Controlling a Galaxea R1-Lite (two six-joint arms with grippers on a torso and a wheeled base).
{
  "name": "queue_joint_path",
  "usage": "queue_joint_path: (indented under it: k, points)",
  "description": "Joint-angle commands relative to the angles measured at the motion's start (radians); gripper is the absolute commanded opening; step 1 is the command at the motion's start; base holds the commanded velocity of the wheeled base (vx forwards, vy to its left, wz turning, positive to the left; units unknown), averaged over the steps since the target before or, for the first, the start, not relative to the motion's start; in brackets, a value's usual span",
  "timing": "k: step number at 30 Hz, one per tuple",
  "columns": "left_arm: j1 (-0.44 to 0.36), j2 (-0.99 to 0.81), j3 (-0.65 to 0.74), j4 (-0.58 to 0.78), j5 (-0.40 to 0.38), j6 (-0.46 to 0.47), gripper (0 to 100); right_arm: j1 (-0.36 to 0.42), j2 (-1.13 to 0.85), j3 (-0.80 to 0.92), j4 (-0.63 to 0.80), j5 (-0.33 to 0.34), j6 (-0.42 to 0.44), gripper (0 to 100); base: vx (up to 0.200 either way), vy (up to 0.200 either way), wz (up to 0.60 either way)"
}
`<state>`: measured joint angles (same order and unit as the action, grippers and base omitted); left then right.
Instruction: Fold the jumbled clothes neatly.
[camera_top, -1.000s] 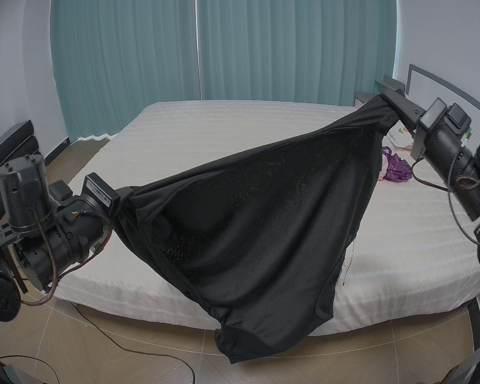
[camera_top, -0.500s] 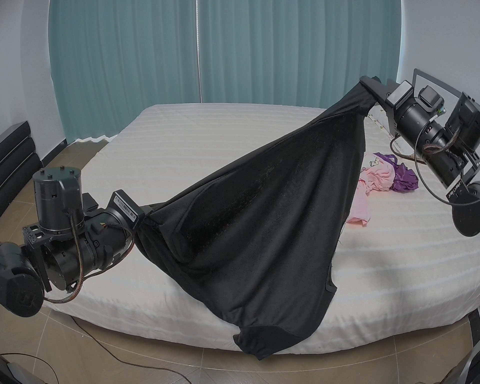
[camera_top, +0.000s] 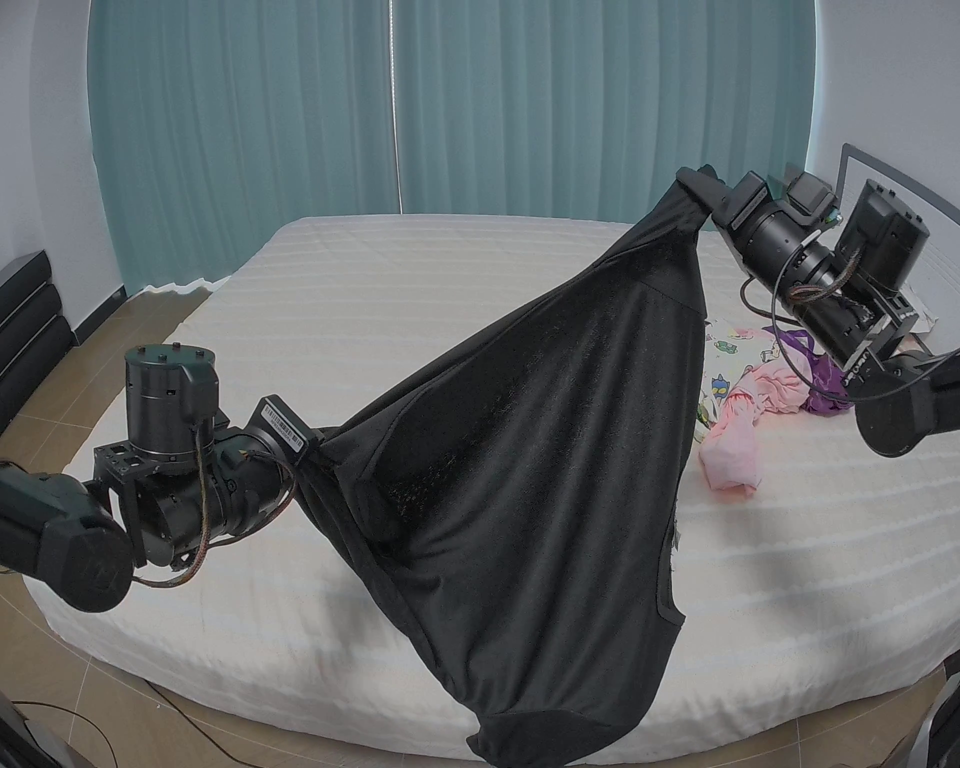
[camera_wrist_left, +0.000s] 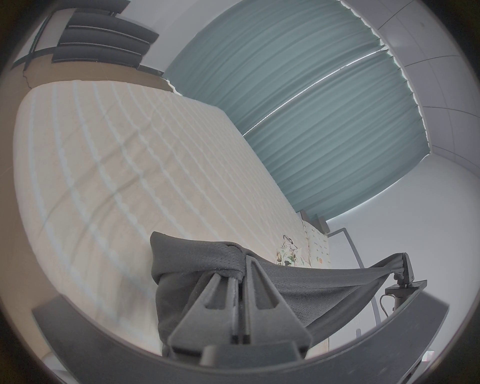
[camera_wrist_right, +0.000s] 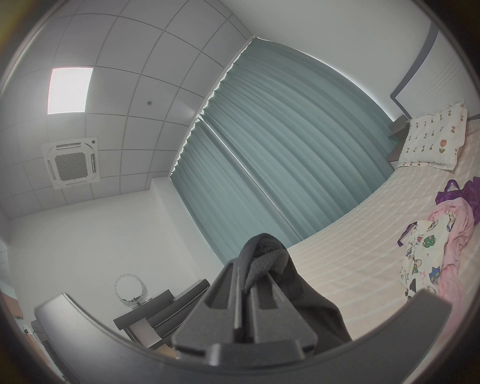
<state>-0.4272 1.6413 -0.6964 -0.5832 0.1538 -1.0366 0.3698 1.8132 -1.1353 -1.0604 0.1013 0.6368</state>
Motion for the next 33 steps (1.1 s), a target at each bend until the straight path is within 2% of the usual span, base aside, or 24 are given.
queue_joint_path:
  k: [1, 6, 16, 17, 19, 20, 26, 28, 30, 33]
  points:
    - [0.021, 0.075, -0.032, -0.001, -0.005, -0.008, 0, -0.002, 0.08, -0.032, -0.003, -0.014, -0.005, 0, 0.2, 0.0, 0.0]
    - [0.03, 0.149, -0.057, -0.001, -0.007, -0.028, 0, 0.0, 0.144, -0.032, -0.006, -0.025, -0.003, 0, 0.2, 0.0, 0.0]
    - [0.073, 0.354, -0.15, -0.001, -0.003, -0.091, 0, 0.008, 0.318, -0.043, -0.043, -0.101, -0.002, 0, 0.0, 0.0, 0.0]
    - [0.077, 0.367, -0.161, -0.001, -0.002, -0.103, 100, 0.011, 0.333, -0.043, -0.044, -0.107, 0.0, 0, 0.0, 0.0, 0.0]
    - [0.09, 0.393, -0.184, -0.001, -0.005, -0.126, 100, 0.015, 0.373, -0.061, -0.061, -0.12, 0.004, 0, 0.0, 0.0, 0.0]
    - [0.096, 0.41, -0.19, -0.001, -0.005, -0.129, 100, 0.017, 0.4, -0.073, -0.072, -0.127, 0.004, 100, 0.0, 0.0, 0.0]
    - [0.111, 0.473, -0.212, -0.007, 0.0, -0.128, 100, 0.012, 0.489, -0.083, -0.062, -0.143, -0.003, 100, 0.0, 0.0, 0.0]
    - [0.124, 0.479, -0.216, -0.007, 0.001, -0.126, 100, 0.0, 0.506, -0.084, -0.062, -0.167, -0.005, 100, 0.0, 0.0, 0.0]
    - [0.147, 0.474, -0.21, -0.006, 0.001, -0.12, 100, -0.051, 0.518, -0.116, -0.036, -0.219, -0.005, 100, 0.0, 0.0, 0.0]
    - [0.153, 0.466, -0.199, -0.001, 0.003, -0.109, 100, -0.069, 0.525, -0.112, 0.019, -0.23, -0.006, 100, 0.0, 0.0, 0.0]
